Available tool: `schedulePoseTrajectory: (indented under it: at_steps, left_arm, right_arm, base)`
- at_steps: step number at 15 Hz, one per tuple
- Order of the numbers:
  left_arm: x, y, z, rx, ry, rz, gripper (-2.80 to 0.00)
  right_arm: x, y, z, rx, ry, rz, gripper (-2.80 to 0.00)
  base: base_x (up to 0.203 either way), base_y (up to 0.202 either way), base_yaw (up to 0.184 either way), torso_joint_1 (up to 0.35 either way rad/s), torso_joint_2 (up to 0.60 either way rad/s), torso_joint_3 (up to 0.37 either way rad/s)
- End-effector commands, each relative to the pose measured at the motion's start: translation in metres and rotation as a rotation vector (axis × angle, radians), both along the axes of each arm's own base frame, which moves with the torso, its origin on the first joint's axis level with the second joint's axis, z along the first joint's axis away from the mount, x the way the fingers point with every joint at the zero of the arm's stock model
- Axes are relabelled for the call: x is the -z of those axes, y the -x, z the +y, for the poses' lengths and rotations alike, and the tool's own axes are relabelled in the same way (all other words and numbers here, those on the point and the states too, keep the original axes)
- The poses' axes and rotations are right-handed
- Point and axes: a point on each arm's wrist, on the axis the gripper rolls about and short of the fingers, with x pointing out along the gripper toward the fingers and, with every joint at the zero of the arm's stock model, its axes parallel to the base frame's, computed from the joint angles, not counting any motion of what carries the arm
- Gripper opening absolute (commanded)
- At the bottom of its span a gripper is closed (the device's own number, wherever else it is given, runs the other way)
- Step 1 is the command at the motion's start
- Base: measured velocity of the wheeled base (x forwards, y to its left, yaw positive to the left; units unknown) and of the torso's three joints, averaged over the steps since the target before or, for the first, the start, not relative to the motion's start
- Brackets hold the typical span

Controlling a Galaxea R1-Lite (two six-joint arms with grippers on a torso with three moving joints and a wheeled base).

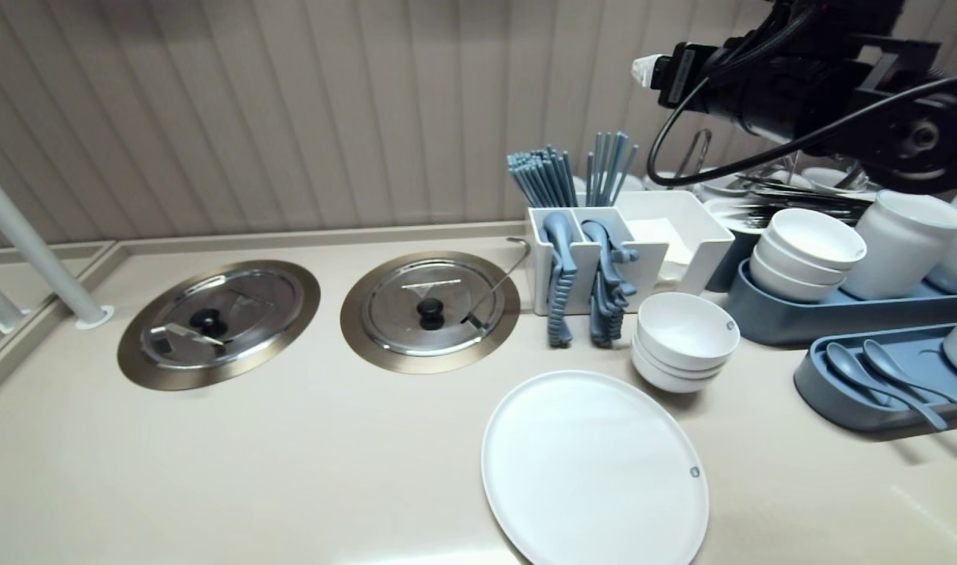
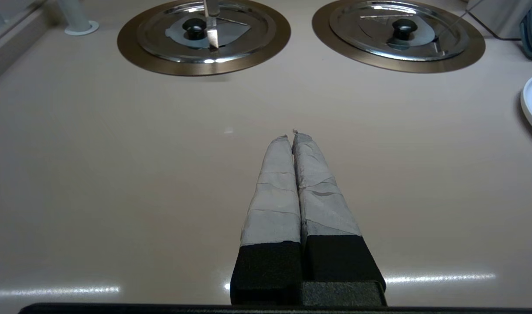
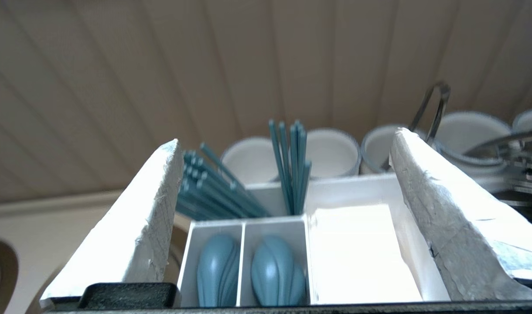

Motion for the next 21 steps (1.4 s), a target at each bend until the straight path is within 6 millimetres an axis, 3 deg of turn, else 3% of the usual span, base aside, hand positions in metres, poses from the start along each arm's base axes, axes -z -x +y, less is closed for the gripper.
schedulePoseTrajectory:
  at_steps: [1, 4, 5, 9, 11, 15, 21]
  left_arm:
    - [0.002, -0.001, 0.000, 0.000, 0.000, 0.007, -2.80]
    - [0.002, -0.001, 0.000, 0.000, 0.000, 0.007, -2.80]
    - [0.002, -0.001, 0.000, 0.001, 0.000, 0.007, -2.80]
    - [0.002, -0.001, 0.000, 0.000, 0.000, 0.007, -2.80]
    - [0.002, -0.001, 0.000, 0.001, 0.000, 0.007, -2.80]
    - [0.002, -0.001, 0.000, 0.001, 0.000, 0.007, -2.80]
    - [0.002, -0.001, 0.000, 0.000, 0.000, 0.007, -2.80]
  right_arm:
    - [-0.007, 0.036, -0.008, -0.041, 0.065, 0.220, 0.00]
    - [-0.019, 0.075, -0.018, -0.146, 0.072, 0.329, 0.00]
    - [-0.021, 0.082, -0.020, -0.149, 0.069, 0.336, -2.80]
    - [-0.026, 0.101, -0.030, -0.120, 0.052, 0.338, -2.80]
    - [-0.037, 0.133, -0.044, -0.105, 0.066, 0.350, -2.80]
    - [-0.048, 0.228, -0.084, -0.061, 0.093, 0.340, -2.80]
    - [-0.002, 0.388, -0.144, 0.207, 0.141, 0.315, -2.80]
  base:
    - [0.000, 0.000, 0.000, 0.000, 0.00, 0.000]
    - [0.000, 0.000, 0.000, 0.000, 0.00, 0.000]
    - [0.000, 0.000, 0.000, 0.000, 0.00, 0.000]
    - [0.000, 0.000, 0.000, 0.000, 0.00, 0.000]
    - [0.000, 0.000, 0.000, 0.000, 0.00, 0.000]
    - [0.000, 0.000, 0.000, 0.000, 0.00, 0.000]
    - [0.000, 0.000, 0.000, 0.000, 0.00, 0.000]
